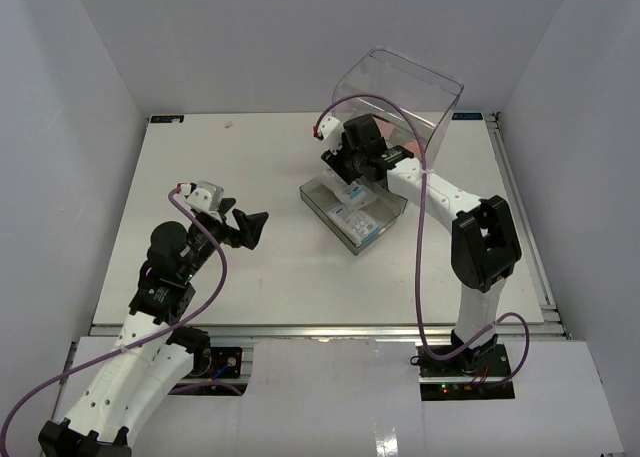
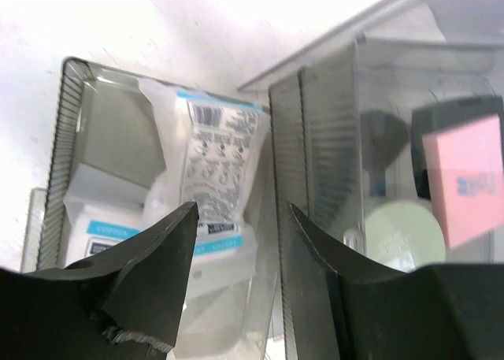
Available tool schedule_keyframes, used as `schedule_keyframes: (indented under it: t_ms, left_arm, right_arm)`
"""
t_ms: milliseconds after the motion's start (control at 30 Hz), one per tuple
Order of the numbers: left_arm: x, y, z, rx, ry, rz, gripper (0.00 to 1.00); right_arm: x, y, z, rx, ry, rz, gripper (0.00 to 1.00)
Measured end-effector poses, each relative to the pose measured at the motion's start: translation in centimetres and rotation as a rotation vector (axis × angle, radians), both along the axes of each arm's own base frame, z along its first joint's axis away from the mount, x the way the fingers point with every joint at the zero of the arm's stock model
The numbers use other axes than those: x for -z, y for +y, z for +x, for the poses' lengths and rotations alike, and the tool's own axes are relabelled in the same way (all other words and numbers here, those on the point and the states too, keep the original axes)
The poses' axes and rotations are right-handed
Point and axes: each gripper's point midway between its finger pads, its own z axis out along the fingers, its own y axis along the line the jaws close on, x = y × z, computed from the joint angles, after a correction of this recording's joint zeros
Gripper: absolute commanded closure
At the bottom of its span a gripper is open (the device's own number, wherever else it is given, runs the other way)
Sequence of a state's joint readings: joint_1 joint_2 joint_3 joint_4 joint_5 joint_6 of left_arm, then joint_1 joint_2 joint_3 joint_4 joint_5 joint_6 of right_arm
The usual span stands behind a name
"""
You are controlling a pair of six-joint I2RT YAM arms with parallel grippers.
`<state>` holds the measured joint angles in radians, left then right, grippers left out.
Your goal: Organize the makeup
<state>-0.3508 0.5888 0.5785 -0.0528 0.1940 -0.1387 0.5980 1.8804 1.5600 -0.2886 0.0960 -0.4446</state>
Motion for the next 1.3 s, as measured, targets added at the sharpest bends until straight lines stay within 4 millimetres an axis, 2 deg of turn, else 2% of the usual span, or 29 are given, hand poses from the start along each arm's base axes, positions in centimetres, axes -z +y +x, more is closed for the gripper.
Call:
schedule_keyframes:
  t_ms: [167, 400, 533, 667, 800, 967, 1100, 1200, 1300]
  left_arm:
    - [0.1, 0.0, 0.0, 0.000, 0.003, 0.001, 0.02]
    - [0.2, 0.0, 0.1, 0.000, 0.006, 0.004, 0.02]
    - [0.2, 0.0, 0.1, 0.000, 0.005, 0.006, 0.02]
    - [0.2, 0.0, 0.1, 0.000, 0.005, 0.006, 0.02]
    - [0.3, 0.0, 0.2, 0.000, 0.008, 0.007, 0.02]
    - [0.5, -0.1, 0.2, 0.001, 0.015, 0.009, 0.02]
    - [0.7, -0.2, 0.3, 0.004, 0.021, 0.011, 0.02]
    - [1.0, -0.2, 0.3, 0.007, 0.028, 0.013, 0.02]
    - [1.5, -0.4, 0.5, 0.008, 0.049, 0.004, 0.02]
  right_arm:
    - [1.3, 2.0, 1.3, -0.041, 0.025, 0.021, 0.48]
    - [5.3, 3.5, 3.0, -0.059, 0.074, -0.003, 0.55]
    - [7.6, 3.7, 2.7, -0.074, 0.114, -0.020, 0.57]
    - [9.5, 3.5, 1.5, -0.098, 0.161, -0.027, 0.58]
    - [10.2, 3.5, 1.1, -0.114, 0.171, -0.028, 0.56]
    - [10.1, 3.9, 0.9, -0.130, 0.177, -0.008, 0.53]
    - [9.1, 4.0, 0.3, -0.139, 0.190, 0.016, 0.50]
    - [6.5, 3.9, -0.9, -0.155, 0.189, 0.050, 0.47]
    - [1.9, 3.8, -2.1, -0.177, 0.140, 0.111, 0.43]
